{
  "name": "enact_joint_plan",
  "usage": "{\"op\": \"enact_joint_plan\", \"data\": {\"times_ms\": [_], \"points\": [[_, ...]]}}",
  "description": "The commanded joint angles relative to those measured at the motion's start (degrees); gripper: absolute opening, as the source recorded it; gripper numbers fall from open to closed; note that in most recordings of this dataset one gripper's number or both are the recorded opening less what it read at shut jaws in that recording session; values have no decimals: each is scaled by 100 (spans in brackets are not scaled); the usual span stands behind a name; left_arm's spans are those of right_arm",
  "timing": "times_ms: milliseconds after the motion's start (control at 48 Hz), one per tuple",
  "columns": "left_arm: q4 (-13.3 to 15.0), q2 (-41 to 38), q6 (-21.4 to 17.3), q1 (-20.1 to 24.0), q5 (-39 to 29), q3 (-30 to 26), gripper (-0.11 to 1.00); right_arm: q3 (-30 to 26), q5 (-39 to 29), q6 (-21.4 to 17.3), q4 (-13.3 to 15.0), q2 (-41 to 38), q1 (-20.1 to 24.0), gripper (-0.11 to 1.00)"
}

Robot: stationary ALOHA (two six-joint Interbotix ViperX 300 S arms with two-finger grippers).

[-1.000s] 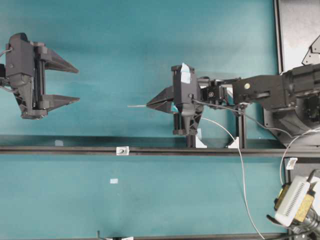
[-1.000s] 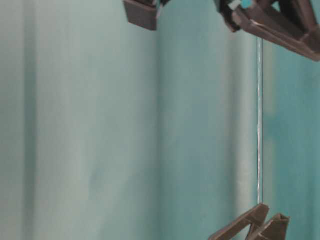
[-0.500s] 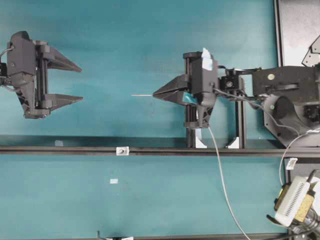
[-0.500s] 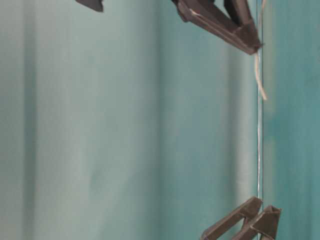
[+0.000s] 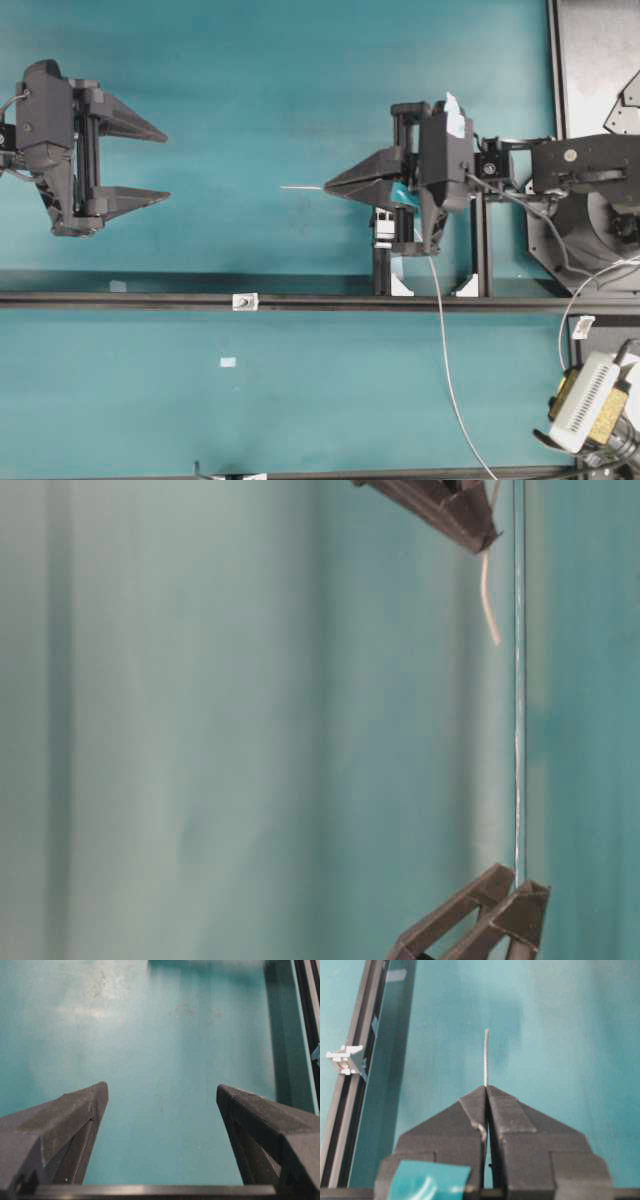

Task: Insert the wire into the hole on the right side and pull it with the left arm.
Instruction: 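Lift the wire with the right gripper and carry it toward the rail, then align the wire tip with the white bracket's hole using the right gripper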

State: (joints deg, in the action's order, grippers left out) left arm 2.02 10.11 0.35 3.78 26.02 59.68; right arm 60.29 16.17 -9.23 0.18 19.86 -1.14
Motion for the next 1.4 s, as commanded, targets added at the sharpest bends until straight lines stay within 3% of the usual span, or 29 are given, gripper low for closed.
{"op": "enact_joint_plan", "data": {"times_ms": [0,313,479,708,1000,1146,1375], "points": [[9,97,44,-62,18,-97,81,26,176,-35,0,70,18,2],[9,-44,721,-466,299,-26,81,255,536,-132,-18,70,378,2],[9,-246,756,-721,765,26,81,404,800,-132,-105,62,571,2],[9,-589,765,-1002,1397,26,81,606,1336,-97,-554,-97,958,2],[35,-1081,967,-1310,2188,44,81,527,1775,35,-756,-615,1397,2],[44,-1389,1011,-1424,2505,9,81,501,2083,483,-1266,-861,1661,2],[44,-1828,1011,-1459,2944,-18,81,457,2777,1670,-2760,-1292,2452,2]]}}
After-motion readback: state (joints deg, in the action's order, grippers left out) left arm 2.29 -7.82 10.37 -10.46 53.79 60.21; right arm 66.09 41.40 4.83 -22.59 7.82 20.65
